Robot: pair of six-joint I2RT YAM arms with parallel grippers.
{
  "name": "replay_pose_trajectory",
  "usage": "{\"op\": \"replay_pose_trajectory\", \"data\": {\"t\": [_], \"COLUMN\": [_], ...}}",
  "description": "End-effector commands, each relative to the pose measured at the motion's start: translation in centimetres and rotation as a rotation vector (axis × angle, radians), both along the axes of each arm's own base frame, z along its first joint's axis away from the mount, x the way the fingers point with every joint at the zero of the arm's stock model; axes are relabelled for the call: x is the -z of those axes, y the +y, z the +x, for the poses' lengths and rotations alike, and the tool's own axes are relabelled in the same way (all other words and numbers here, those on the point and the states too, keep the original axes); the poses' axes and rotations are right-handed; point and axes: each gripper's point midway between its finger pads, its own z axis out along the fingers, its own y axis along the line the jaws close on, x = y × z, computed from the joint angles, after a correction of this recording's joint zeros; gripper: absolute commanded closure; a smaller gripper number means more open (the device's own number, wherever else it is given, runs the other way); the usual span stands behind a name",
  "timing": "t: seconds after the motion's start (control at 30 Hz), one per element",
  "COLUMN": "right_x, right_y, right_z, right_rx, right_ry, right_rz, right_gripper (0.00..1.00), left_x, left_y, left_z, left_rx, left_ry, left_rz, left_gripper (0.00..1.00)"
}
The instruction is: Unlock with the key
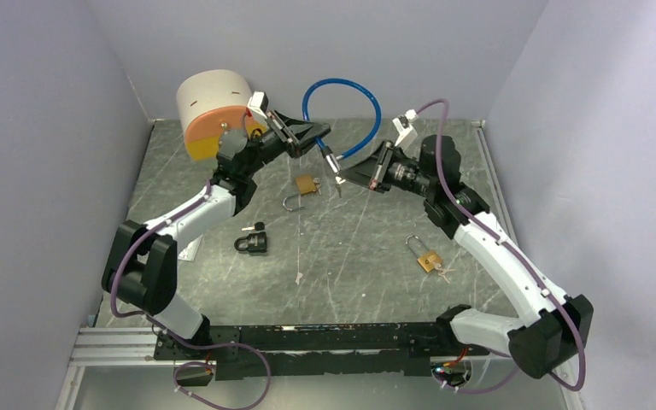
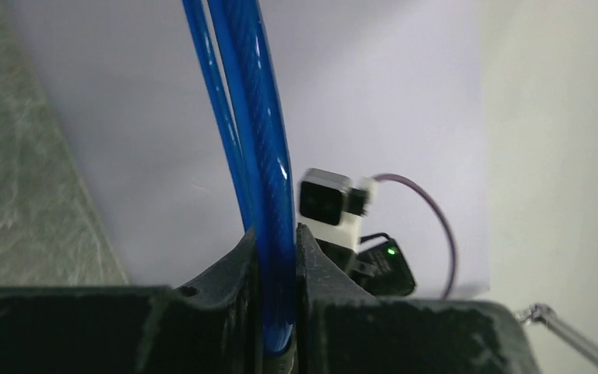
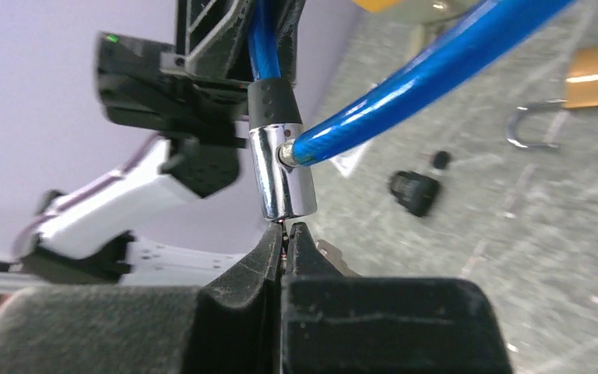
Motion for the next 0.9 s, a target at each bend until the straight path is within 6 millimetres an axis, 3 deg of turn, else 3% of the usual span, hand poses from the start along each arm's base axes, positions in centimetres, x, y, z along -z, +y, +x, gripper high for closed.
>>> {"op": "replay_pose_trajectory", "data": {"t": [0.0,0.27,0.43,0.47,0.57,0.63,0.73,0.87], "right_x": [-6.8,-10.2,-10.7,-10.3,-8.8,-7.2,-5.2,-3.9], "right_y": [-0.3,0.0,-0.3,-0.1,0.0,-0.5,-1.7,-2.8], "right_z": [-0.2,-3.0,-4.2,-4.0,-3.1,-1.9,-0.7,-0.2], "right_rx": [-0.023,-0.216,-0.308,-0.298,-0.202,-0.086,0.037,0.135], "right_ry": [-0.059,0.029,0.091,0.091,0.026,-0.015,-0.073,-0.211], "right_rz": [0.343,0.661,0.768,0.74,0.595,0.464,0.288,0.058], "right_gripper": [1.0,1.0,1.0,0.94,0.51,0.33,0.27,0.27], "left_x": [-11.9,-16.2,-17.5,-17.5,-17.2,-16.3,-14.7,-13.5], "left_y": [2.7,4.7,5.0,5.1,5.1,5.0,5.1,5.3], "left_z": [-7.7,-12.8,-13.3,-13.0,-11.2,-9.7,-7.8,-6.2], "left_rx": [0.01,-0.075,-0.105,-0.117,-0.174,-0.216,-0.274,-0.324], "left_ry": [-0.538,-0.964,-1.013,-1.0,-0.912,-0.832,-0.725,-0.625], "left_rz": [-0.231,-0.261,-0.246,-0.242,-0.198,-0.139,-0.057,0.024], "left_gripper": [0.98,0.98,0.97,0.98,0.97,0.97,0.97,0.98]}}
